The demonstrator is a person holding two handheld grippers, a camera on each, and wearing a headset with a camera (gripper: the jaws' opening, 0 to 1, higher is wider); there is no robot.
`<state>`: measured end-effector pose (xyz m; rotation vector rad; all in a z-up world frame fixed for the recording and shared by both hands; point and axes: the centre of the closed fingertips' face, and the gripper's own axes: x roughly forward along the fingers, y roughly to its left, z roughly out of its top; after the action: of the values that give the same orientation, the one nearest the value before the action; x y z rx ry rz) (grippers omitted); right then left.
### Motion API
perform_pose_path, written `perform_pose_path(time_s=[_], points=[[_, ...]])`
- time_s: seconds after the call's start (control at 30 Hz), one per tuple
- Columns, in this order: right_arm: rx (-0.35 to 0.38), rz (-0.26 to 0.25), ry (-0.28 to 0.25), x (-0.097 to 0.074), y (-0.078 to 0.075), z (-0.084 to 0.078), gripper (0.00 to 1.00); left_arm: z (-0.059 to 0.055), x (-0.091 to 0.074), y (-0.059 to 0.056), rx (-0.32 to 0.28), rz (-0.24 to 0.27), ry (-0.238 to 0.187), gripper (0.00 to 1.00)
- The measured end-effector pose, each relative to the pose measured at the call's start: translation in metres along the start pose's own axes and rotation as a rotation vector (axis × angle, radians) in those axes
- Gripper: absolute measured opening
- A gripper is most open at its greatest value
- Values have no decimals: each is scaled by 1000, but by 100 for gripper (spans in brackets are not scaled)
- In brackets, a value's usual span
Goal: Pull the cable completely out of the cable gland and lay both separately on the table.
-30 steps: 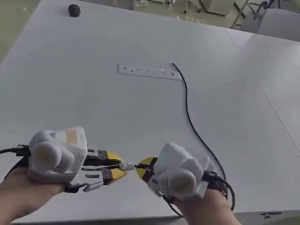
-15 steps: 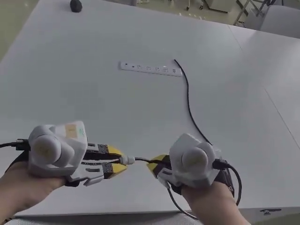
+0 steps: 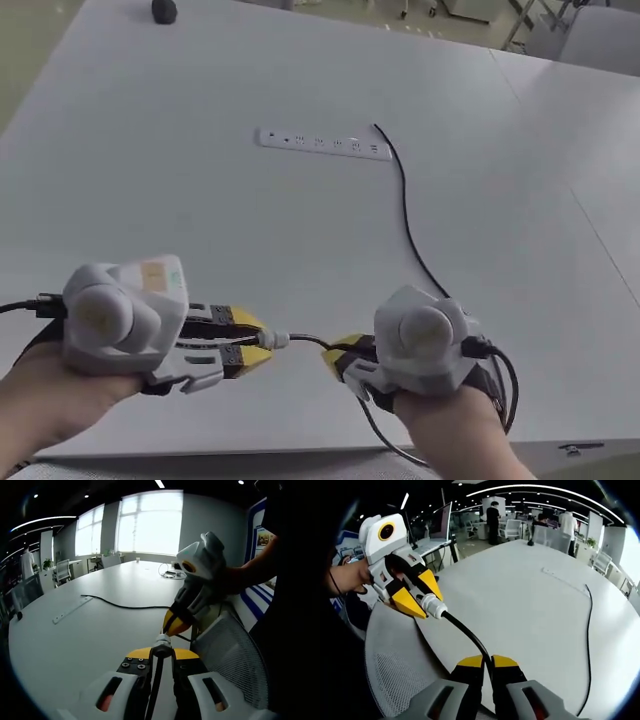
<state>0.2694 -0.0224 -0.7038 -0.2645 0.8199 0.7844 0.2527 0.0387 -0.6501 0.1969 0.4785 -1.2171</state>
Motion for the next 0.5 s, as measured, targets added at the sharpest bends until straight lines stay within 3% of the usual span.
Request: perform_pose_path(time_s=[0.2, 0.27, 0.37, 0.43, 0.5], points=[[-37, 6, 5, -3, 1, -2, 2, -2, 1, -1, 2, 1, 6, 15], [-83, -2, 10, -5, 2, 0, 2, -2, 1, 0, 2, 1, 9, 15], [-93, 3, 0, -9, 7, 6, 15, -2, 1, 2, 2, 4, 11, 15], [-148, 31, -14, -12, 18, 16, 19, -2, 1, 3, 4, 6, 13, 15], [-251, 25, -20, -16, 25, 25, 17, -2, 1, 3, 1, 6, 14, 15]])
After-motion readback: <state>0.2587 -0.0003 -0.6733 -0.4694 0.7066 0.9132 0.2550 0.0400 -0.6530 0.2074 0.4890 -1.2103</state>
